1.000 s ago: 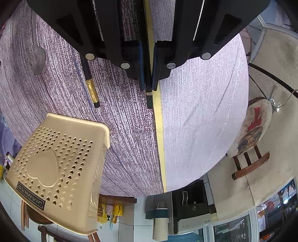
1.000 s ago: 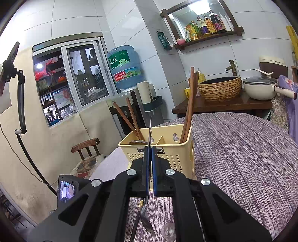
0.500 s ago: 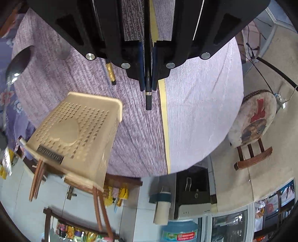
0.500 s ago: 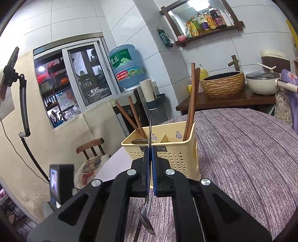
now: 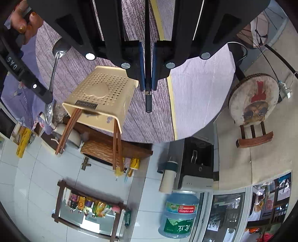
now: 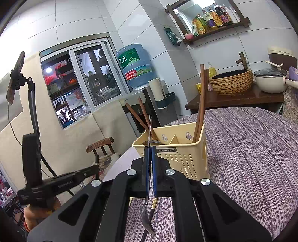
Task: Organize utensils
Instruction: 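Carry the black chopstick to the holder with the left tool and lower it in, then open the left tool while the right tool lowers the spoon into the holder and opens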
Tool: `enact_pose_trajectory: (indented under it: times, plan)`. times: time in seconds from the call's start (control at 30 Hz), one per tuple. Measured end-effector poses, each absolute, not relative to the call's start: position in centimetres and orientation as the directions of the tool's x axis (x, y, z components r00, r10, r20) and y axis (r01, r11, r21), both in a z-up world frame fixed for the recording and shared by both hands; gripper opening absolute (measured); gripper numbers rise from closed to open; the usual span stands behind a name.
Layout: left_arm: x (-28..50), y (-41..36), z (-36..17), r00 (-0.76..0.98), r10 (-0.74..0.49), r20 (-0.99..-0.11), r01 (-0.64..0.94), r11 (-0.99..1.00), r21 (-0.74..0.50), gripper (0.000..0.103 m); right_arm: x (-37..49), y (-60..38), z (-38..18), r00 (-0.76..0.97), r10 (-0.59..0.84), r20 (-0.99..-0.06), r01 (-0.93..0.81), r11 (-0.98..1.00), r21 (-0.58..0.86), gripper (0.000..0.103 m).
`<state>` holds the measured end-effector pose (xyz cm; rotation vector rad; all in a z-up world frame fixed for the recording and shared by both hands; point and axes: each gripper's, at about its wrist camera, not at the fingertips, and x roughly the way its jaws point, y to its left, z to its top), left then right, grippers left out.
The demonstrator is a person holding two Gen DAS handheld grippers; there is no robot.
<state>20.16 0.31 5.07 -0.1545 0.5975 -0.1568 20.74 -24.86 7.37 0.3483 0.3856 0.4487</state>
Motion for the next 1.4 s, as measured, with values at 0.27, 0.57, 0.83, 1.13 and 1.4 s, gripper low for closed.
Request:
enact_pose_trajectory:
  times: [0.27,0.57,0.83,1.13,1.4]
  plan:
    - [20.0,0.9,6.5,0.83,-0.226,-0.51,0.128,0.967,-0.221,0.008,21.0,-24.2,7.7,0.813,0.509,-0.283,-0.378,0.831,0.409,0.004]
    - [19.6,1.3,8.5,0.857,-0.237,-0.459,0.148,0.964,-0.222,0.008,21.5,-23.1,8.6,0.799,0.524,-0.296,-0.404,0.831,0.382,0.004]
    - [19.6,1.3,11.0,0.878,-0.253,-0.407,0.174,0.96,-0.221,0.008,21.8,-23.1,9.2,0.794,0.534,-0.291,-0.417,0.826,0.379,0.004]
    - [20.4,0.6,18.1,0.914,-0.287,-0.285,0.235,0.95,-0.205,0.008,23.3,-23.4,12.9,0.85,0.484,-0.207,-0.41,0.856,0.315,0.004]
    - [22.8,-1.5,22.9,0.939,-0.291,-0.185,0.252,0.946,-0.206,0.008,26.7,-23.1,16.6,0.923,0.362,-0.13,-0.339,0.926,0.166,0.004]
